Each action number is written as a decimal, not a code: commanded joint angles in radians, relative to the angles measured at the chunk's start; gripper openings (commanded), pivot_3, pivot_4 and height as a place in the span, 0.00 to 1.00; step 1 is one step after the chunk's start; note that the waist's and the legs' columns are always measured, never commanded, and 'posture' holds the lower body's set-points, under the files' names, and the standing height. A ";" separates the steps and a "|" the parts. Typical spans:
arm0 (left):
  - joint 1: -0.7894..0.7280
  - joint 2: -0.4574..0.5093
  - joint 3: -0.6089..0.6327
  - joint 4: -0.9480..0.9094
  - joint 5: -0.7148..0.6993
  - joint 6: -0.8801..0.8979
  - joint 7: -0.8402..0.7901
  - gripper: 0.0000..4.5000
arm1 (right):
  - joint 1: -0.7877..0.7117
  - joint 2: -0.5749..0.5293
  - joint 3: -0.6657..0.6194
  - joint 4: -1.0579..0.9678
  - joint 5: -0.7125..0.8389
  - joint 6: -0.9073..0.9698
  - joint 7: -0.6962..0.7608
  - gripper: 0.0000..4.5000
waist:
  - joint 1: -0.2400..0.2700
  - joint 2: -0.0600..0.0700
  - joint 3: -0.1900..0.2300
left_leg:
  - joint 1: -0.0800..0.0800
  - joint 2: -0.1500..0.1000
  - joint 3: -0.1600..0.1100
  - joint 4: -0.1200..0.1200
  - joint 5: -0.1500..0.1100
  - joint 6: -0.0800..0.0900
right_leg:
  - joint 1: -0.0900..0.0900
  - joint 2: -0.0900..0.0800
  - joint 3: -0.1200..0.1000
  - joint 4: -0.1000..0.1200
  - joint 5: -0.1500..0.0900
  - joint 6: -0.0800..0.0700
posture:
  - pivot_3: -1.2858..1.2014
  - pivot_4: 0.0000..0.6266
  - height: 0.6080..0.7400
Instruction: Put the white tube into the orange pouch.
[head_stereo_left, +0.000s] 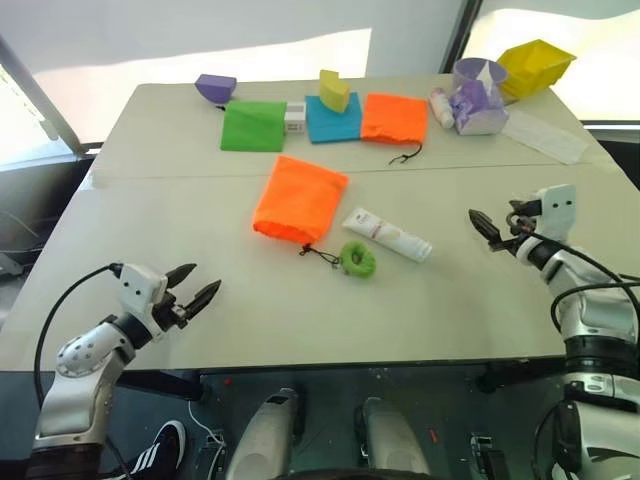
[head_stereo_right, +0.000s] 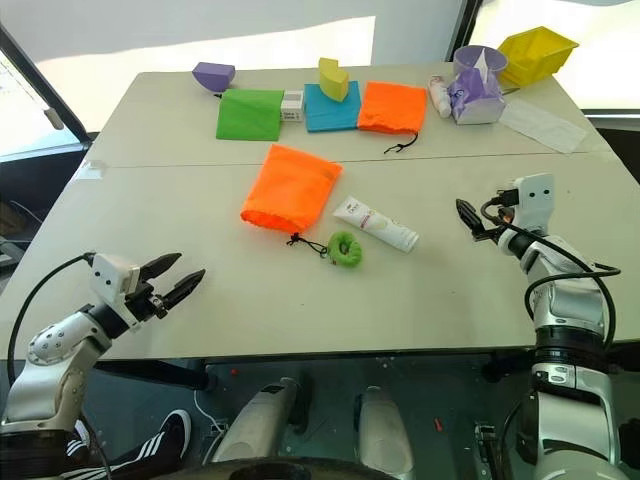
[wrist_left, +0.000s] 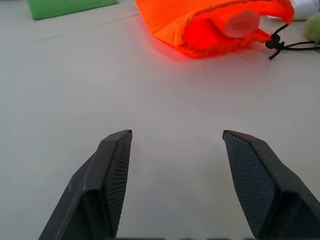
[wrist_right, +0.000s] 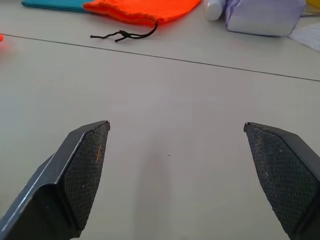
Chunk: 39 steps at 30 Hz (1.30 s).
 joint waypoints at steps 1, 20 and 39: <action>-0.007 0.004 0.014 -0.029 0.002 -0.028 0.007 0.69 | -0.012 -0.002 0.002 -0.009 -0.005 -0.030 0.002 1.00 | 0.000 0.000 0.000 | 0.000 0.000 0.000 0.000 0.000 0.000 | 0.000 0.000 0.000 0.000 0.000 0.000 | 0.52 0.24 1.00; -0.148 -0.001 -0.042 0.055 0.088 -0.163 0.014 0.69 | 0.042 -0.002 0.049 -0.197 0.019 0.032 0.042 1.00 | 0.002 0.000 0.000 | 0.000 0.000 0.000 0.000 0.000 0.000 | 0.000 0.000 0.000 0.000 0.000 0.000 | 0.52 0.24 1.00; -0.499 -0.117 -0.274 0.434 0.455 -0.353 0.292 0.69 | 0.091 0.099 0.253 -0.640 0.107 0.168 0.137 1.00 | 0.005 -0.002 0.000 | 0.000 -0.002 -0.001 0.002 0.000 0.000 | 0.000 0.000 -0.001 0.000 0.003 0.006 | 0.52 0.24 1.00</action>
